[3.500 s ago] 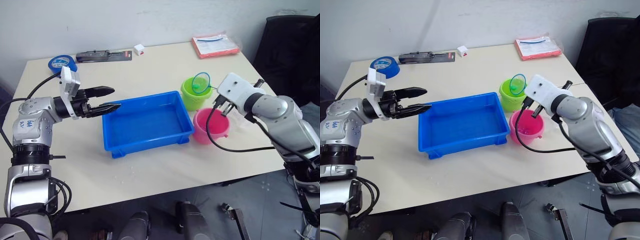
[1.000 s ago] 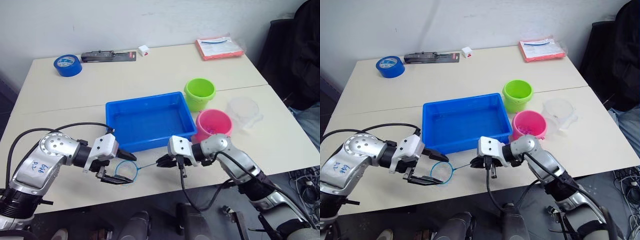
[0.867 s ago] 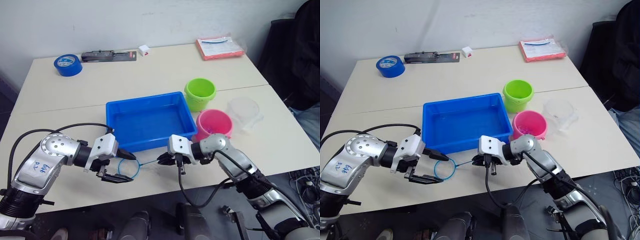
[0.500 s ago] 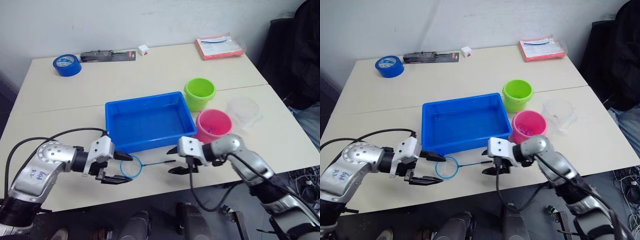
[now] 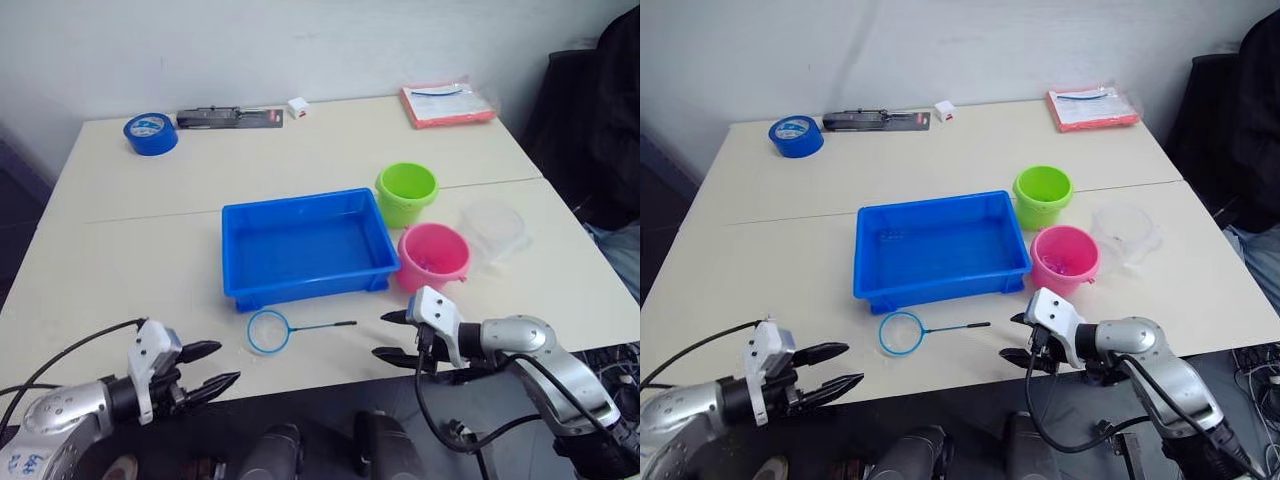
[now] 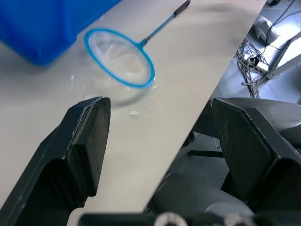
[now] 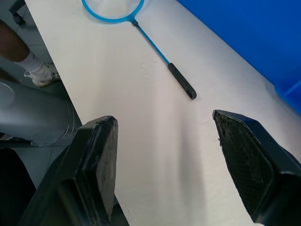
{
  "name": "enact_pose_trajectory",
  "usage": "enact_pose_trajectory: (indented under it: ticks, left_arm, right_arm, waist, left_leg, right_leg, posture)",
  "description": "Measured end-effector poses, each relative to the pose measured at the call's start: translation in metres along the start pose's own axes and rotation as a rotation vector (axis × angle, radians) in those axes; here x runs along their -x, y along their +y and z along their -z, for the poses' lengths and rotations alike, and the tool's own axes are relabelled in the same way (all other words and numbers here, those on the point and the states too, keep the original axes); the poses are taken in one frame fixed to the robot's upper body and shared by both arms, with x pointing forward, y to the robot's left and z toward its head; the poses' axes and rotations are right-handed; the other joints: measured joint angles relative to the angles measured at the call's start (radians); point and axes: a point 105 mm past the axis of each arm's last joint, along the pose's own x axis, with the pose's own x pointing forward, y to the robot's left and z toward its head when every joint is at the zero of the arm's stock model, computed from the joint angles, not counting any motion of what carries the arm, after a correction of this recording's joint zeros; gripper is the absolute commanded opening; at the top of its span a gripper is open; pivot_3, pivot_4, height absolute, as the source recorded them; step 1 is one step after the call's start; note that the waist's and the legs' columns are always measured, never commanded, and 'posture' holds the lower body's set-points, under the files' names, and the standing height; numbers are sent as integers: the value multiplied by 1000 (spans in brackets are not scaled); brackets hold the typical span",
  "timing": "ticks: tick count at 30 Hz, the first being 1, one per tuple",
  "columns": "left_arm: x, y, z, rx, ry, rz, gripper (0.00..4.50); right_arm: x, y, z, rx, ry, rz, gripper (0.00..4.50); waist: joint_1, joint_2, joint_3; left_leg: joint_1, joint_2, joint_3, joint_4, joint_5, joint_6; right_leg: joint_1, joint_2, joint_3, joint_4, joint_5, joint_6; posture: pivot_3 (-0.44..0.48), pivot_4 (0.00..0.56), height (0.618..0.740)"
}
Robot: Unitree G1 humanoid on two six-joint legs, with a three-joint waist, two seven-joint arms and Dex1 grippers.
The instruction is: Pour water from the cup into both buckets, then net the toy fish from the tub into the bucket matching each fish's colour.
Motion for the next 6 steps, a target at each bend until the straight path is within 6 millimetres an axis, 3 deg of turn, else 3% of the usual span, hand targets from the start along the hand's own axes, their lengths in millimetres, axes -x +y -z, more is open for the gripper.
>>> enact_pose_trajectory:
  ticks: [6]
  left_arm:
    - [4, 5, 9, 26, -20, -59, 3709]
  right_arm:
    - [0, 3, 6, -28, 3, 24, 4453]
  waist:
    - [-2, 0, 0]
  left_leg:
    - [0, 0, -1, -1, 0, 0]
  right_leg:
    - [1, 0, 0, -3, 0, 0]
  posture:
    - [0, 150, 740]
